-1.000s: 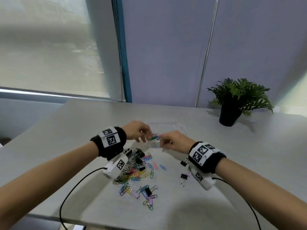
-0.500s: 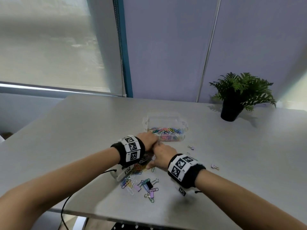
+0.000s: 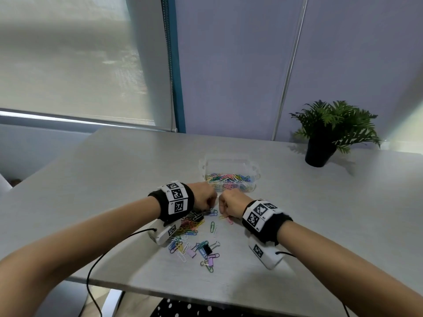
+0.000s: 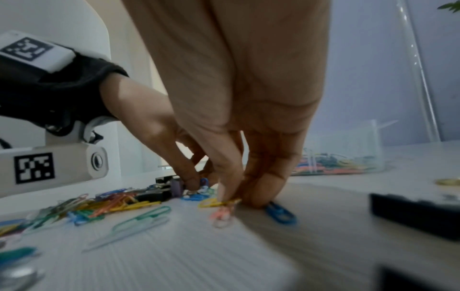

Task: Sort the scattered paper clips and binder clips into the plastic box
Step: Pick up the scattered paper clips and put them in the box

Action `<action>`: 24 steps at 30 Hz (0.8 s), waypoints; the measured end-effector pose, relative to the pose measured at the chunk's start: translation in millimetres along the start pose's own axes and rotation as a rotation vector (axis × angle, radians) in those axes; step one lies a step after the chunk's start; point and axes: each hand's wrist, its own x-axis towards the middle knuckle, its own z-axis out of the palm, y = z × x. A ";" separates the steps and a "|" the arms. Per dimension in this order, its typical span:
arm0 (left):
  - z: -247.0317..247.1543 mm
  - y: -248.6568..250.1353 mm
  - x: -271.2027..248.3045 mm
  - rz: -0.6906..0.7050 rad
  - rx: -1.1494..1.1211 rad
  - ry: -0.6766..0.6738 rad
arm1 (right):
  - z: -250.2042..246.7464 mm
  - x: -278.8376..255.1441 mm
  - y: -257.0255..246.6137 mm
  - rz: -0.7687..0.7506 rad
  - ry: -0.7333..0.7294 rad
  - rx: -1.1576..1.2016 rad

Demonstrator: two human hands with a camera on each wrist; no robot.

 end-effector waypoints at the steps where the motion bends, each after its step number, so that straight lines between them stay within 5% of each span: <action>1: -0.1 0.0 0.2 0.002 0.001 0.001 | -1.9 -2.6 3.0 -0.010 -0.002 0.003; 14: -16.6 -3.3 8.7 0.066 -0.191 -0.004 | 1.7 -15.3 18.9 0.045 -0.028 -0.118; 24: -36.0 -16.5 13.2 0.059 -0.352 0.042 | 5.8 -6.5 8.8 0.056 0.018 0.088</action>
